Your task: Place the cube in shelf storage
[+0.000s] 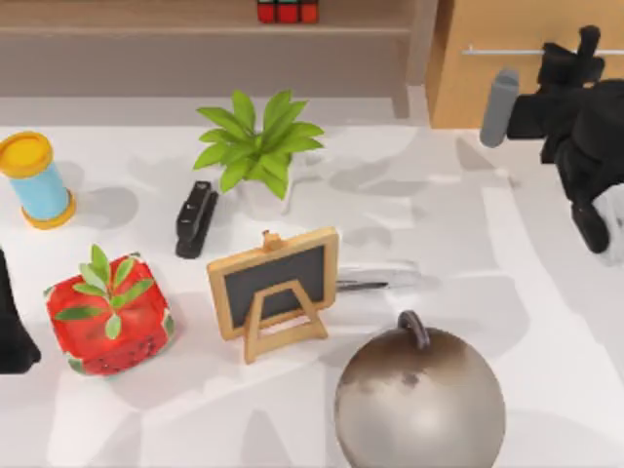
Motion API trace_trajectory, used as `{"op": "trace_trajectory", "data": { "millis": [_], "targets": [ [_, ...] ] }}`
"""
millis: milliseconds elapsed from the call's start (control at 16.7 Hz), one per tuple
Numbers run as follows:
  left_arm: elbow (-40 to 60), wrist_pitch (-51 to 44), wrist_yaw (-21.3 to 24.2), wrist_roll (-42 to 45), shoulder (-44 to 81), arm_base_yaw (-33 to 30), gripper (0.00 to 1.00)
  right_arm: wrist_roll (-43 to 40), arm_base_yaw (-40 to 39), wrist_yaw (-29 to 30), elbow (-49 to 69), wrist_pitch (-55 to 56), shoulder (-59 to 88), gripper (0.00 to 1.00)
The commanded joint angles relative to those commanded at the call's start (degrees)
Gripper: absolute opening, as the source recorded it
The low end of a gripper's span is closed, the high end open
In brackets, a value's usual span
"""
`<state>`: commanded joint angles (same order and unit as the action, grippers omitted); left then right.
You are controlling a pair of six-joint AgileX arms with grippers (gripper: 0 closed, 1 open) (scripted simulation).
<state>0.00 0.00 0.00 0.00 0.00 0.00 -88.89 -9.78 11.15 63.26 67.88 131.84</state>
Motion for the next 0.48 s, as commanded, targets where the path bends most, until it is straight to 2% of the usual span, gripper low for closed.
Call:
{"op": "trace_trajectory", "data": {
  "millis": [480],
  "targets": [
    [0.0,0.0,0.0,0.0,0.0,0.0,1.0,0.0,0.0,0.0,0.0,0.0,0.0,0.6]
  ]
}}
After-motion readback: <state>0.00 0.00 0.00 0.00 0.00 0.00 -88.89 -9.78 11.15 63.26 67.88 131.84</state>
